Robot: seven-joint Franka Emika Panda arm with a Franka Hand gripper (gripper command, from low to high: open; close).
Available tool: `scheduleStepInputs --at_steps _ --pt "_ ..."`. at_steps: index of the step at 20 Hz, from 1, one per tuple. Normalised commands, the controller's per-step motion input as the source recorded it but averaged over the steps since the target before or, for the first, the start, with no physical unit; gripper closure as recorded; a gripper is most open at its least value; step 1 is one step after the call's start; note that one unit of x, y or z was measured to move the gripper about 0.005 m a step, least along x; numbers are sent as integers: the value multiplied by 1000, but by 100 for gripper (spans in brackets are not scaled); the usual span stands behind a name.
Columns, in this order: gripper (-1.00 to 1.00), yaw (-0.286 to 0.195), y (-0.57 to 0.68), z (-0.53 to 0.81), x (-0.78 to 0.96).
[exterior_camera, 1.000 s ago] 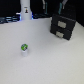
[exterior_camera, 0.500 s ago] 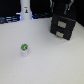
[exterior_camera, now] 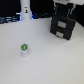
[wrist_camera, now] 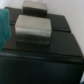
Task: Open the kcup holder, insert the kcup into the holder, and close the kcup holder
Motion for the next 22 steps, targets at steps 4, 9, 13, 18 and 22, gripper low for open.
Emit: scheduleStepInputs --at_steps 4,9,13,18,22 --pt "-100 -139 359 -373 -169" --pt "-100 -29 266 -439 -165" --pt "-100 -5 99 -464 -277" --pt "-100 -4 43 -427 -323" --pt "100 -13 18 -154 -184"
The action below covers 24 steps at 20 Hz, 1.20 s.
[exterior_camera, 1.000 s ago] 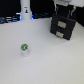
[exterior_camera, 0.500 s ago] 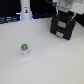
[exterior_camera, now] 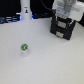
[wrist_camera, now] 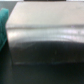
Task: Open the kcup holder, insert the kcup into the holder, and close the kcup holder
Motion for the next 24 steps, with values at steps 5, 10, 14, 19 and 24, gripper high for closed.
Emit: scheduleStepInputs --at_steps 5,10,14,19,24 --pt "100 -4 0 0 8" --pt "100 -5 0 0 13" --pt "100 -1 -19 43 248" --pt "100 -14 -144 185 752" --pt "100 -34 -226 234 931"
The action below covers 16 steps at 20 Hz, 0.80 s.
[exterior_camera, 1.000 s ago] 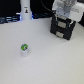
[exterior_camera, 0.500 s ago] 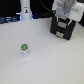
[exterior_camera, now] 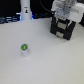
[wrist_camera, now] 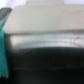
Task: Open the kcup holder, insert the kcup into the holder, and close the kcup holder
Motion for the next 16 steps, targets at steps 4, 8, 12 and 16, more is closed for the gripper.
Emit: scheduleStepInputs --at_steps 4,8,12,16 --pt "100 -43 -260 202 947" --pt "100 -47 -283 190 973" --pt "100 -61 -314 164 951" --pt "100 -59 -309 179 937"
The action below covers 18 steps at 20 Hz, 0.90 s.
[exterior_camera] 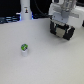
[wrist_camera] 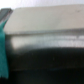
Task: Open the kcup holder, insert the kcup into the holder, and close the kcup holder
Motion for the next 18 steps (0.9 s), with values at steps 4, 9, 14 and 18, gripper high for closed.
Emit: scheduleStepInputs --at_steps 4,9,14,18 --pt "100 -60 -328 160 923" --pt "100 -56 -353 128 905" --pt "100 -62 -385 113 876" --pt "100 -62 -394 129 856"
